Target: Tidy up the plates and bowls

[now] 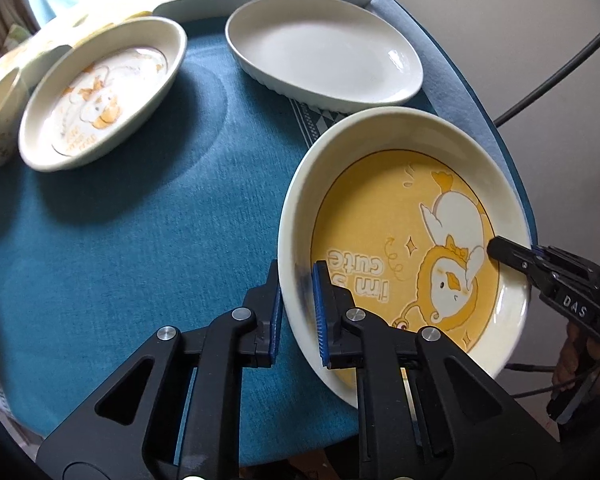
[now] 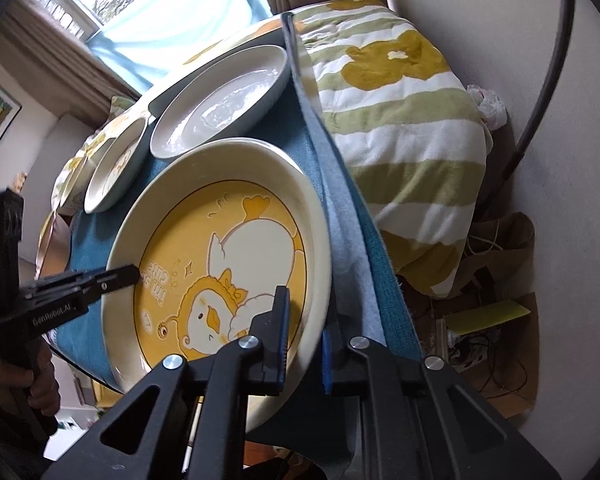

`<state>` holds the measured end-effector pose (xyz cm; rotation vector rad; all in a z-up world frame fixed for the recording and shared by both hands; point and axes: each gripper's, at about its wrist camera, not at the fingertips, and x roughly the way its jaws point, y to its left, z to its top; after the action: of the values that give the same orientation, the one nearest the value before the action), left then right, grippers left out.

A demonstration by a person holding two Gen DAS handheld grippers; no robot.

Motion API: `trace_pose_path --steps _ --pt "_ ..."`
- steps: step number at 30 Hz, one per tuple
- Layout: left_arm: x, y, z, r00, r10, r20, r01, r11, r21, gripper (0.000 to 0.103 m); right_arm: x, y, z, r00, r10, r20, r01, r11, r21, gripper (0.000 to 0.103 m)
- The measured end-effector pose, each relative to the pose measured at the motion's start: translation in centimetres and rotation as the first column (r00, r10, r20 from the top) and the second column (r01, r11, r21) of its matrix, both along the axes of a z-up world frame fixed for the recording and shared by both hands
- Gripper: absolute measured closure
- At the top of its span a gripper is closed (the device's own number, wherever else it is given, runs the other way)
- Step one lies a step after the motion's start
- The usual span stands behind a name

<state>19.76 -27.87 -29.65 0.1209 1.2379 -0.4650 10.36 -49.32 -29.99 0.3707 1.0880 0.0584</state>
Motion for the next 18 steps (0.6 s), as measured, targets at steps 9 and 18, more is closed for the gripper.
trace_pose_path --steps 9,18 --pt "-0.5 2.1 2.8 0.998 0.042 0.054 -0.041 0.999 -0.027 0.092 0.1 1.4 1.9 0.998 0.031 0.051 -0.029 0.999 -0.033 0.090" --pt "-1.9 7.4 8.0 0.986 0.117 0.123 -0.107 0.991 -0.086 0.092 0.8 5.8 6.6 0.990 0.084 0.115 -0.078 0.995 -0.055 0.090"
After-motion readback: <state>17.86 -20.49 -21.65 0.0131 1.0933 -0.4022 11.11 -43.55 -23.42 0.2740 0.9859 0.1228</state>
